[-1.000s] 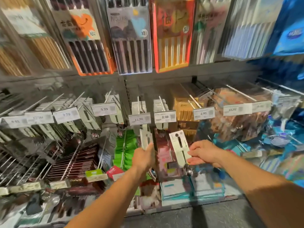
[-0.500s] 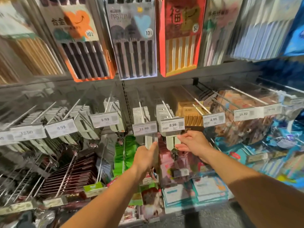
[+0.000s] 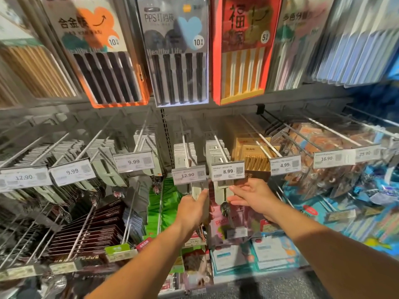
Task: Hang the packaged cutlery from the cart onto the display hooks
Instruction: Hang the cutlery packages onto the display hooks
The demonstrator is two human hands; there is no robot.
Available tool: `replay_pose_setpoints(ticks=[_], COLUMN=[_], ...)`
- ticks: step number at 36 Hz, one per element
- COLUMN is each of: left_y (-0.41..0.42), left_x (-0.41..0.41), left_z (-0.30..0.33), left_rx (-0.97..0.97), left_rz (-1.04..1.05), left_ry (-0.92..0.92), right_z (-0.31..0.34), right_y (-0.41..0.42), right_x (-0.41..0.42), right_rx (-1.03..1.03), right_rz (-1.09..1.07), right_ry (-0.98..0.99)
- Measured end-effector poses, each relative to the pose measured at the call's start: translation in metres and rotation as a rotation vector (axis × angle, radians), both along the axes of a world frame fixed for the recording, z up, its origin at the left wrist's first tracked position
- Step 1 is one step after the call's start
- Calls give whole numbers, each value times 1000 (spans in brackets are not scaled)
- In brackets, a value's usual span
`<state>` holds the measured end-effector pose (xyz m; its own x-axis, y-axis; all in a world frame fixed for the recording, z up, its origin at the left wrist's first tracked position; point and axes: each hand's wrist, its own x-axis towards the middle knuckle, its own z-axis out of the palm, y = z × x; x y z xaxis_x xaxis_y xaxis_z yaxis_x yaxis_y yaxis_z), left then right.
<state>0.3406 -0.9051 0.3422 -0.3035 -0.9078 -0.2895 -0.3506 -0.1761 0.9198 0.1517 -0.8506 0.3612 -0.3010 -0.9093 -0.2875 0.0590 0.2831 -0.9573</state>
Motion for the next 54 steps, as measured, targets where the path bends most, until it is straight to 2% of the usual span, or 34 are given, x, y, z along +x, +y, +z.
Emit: replay_pose_setpoints(ticks=[9,17,25,30,32,34,36,40,47,50,54], left_y=[5,18,26,23,25,26,28,31,31,29,30], left_x=[-2,3,19,22,21,18,14,6,4,4,5], left_z=[4,5,17,11,12,5,4,-2,2,4,9], left_rx=[-6,13,150,107,98,74,33,10,-12,-10,-10], left_rz=[31,-9,-39,-81,-75,-53,-37,-26,-17,56,37], left_ry=[1,28,178,90,37,26,31,51,110,121,97], right_z=[-3,-2,5,3,1,0,-5,-10,3,3,2], right_y=[7,-4,-32,-17,-8,1,7,16,28,28,23], right_x=[-5,0,13,27,33,37,36,33,20,14,14], right_rx=[6,57,241,374,362,336,297,221,136,98,30], right_rz=[-37,-63,-282,-107,29,147,165,111,-31,-86,-144], right_ry=[-4,114,438,587,427,129,-60,-36,-191,-150,-66])
